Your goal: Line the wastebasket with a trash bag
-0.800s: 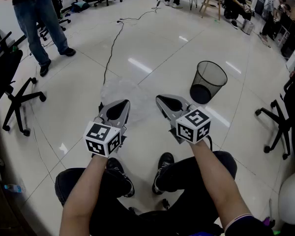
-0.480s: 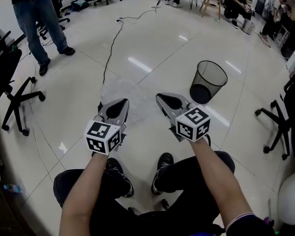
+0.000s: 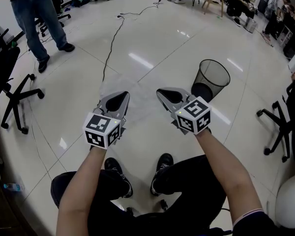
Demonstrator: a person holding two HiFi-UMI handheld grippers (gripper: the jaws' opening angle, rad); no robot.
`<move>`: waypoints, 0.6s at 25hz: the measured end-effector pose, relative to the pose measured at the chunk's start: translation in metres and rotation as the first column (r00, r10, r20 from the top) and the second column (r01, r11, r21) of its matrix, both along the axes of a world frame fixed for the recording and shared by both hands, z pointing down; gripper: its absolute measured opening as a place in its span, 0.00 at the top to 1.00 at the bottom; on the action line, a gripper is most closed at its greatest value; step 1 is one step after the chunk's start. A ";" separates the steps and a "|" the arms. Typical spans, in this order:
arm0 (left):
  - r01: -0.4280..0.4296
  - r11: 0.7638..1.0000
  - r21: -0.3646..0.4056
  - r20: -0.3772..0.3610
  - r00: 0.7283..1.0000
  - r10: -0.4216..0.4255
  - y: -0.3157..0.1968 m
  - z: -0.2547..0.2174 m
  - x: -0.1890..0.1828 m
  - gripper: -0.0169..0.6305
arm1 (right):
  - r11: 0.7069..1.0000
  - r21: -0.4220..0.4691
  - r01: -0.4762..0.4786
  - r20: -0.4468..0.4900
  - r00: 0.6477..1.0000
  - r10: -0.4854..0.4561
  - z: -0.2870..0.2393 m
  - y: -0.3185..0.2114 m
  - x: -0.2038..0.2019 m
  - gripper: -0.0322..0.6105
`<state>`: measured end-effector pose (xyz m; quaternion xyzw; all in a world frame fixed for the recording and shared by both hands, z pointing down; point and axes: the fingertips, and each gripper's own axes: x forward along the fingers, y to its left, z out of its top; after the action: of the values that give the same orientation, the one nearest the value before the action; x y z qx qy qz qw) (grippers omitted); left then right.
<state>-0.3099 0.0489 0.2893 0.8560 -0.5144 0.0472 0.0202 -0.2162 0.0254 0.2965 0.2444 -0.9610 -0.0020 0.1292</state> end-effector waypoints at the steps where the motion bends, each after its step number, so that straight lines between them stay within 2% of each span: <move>1: 0.005 1.000 -0.005 0.001 1.000 -0.005 -0.002 0.002 -0.001 0.95 | 1.000 0.004 0.005 -0.007 1.000 -0.005 -0.001 -0.004 0.000 0.95; 8: 0.023 0.999 -0.031 -0.005 1.000 -0.023 -0.027 0.012 -0.005 0.95 | 1.000 0.015 0.021 0.005 1.000 -0.022 -0.015 -0.033 -0.007 0.95; 15: 0.023 0.998 -0.050 -0.021 0.999 -0.024 -0.054 0.027 -0.018 0.95 | 0.999 0.000 0.053 -0.039 0.998 -0.053 -0.010 -0.055 -0.017 0.95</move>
<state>-0.3275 -0.0055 0.3161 0.8495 -0.5231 0.0505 0.0475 -0.2330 -0.0293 0.2863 0.2190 -0.9644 -0.0106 0.1477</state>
